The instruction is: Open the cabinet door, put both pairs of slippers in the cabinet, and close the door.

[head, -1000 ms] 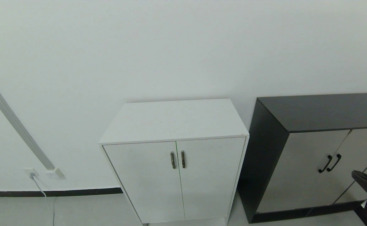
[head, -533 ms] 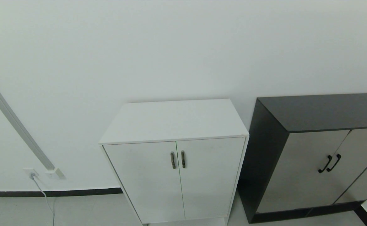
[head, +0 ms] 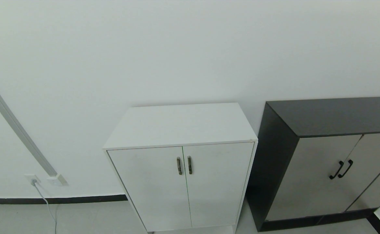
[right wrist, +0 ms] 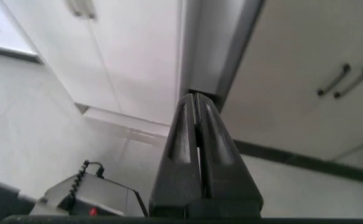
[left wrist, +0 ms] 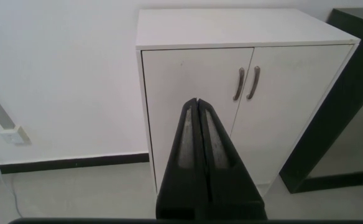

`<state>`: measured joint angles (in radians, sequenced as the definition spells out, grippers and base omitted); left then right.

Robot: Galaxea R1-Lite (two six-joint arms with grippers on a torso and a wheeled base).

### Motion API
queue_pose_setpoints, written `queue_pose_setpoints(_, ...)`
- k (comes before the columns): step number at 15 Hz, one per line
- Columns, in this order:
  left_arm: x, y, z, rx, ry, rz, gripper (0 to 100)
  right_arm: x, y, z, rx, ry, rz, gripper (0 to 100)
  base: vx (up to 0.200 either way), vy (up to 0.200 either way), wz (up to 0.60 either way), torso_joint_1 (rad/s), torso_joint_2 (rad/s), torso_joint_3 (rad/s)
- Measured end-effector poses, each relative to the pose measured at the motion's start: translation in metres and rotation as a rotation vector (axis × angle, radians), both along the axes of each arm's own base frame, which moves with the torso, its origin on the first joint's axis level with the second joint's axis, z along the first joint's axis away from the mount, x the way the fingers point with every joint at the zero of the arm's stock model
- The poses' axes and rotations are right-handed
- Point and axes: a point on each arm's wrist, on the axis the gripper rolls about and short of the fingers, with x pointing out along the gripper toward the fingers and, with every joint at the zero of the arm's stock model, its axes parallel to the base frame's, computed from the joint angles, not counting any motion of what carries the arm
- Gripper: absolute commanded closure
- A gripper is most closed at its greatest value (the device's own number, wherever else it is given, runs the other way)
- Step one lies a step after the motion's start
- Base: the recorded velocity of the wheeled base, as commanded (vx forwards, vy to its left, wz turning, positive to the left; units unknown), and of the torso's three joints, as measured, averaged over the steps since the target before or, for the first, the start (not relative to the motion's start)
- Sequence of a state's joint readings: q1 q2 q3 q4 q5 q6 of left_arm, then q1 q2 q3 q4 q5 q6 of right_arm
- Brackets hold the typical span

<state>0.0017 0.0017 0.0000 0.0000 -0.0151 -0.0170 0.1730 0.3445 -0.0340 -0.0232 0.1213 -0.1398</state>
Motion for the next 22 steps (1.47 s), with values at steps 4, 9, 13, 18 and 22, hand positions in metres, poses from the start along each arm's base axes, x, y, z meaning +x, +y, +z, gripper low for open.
queue_pose_setpoints(4, 0.0, 0.0, 0.0, 0.0, 0.0, -0.002, 100, -0.0034, -0.0003, -0.0079, -0.005, 0.002, 0.029, 100, 0.0, 0.0, 0.0, 0.0, 0.0, 0.0)
queue_pose_setpoints(9, 0.0, 0.0, 0.0, 0.0, 0.0, -0.001, 100, -0.0023, -0.002, -0.0071, -0.1, -0.015, -0.105, 100, 0.0, 0.0, 0.0, 0.0, 0.0, 0.0)
queue_pose_setpoints(13, 0.0, 0.0, 0.0, 0.001, 0.0, -0.002, 100, -0.0042, -0.0019, -0.0063, -0.132, -0.044, -0.127, 100, 0.0, 0.0, 0.0, 0.0, 0.0, 0.0)
queue_pose_setpoints(18, 0.0, 0.0, 0.0, 0.0, 0.0, -0.003, 100, -0.0046, -0.0027, -0.0063, -0.056, -0.028, -0.103, 100, 0.0, 0.0, 0.0, 0.0, 0.0, 0.0)
queue_pose_setpoints(22, 0.0, 0.0, 0.0, 0.0, 0.0, -0.001, 100, -0.0081, -0.0022, -0.0069, 0.002, -0.048, -0.171, 100, 0.0, 0.0, 0.0, 0.0, 0.0, 0.0)
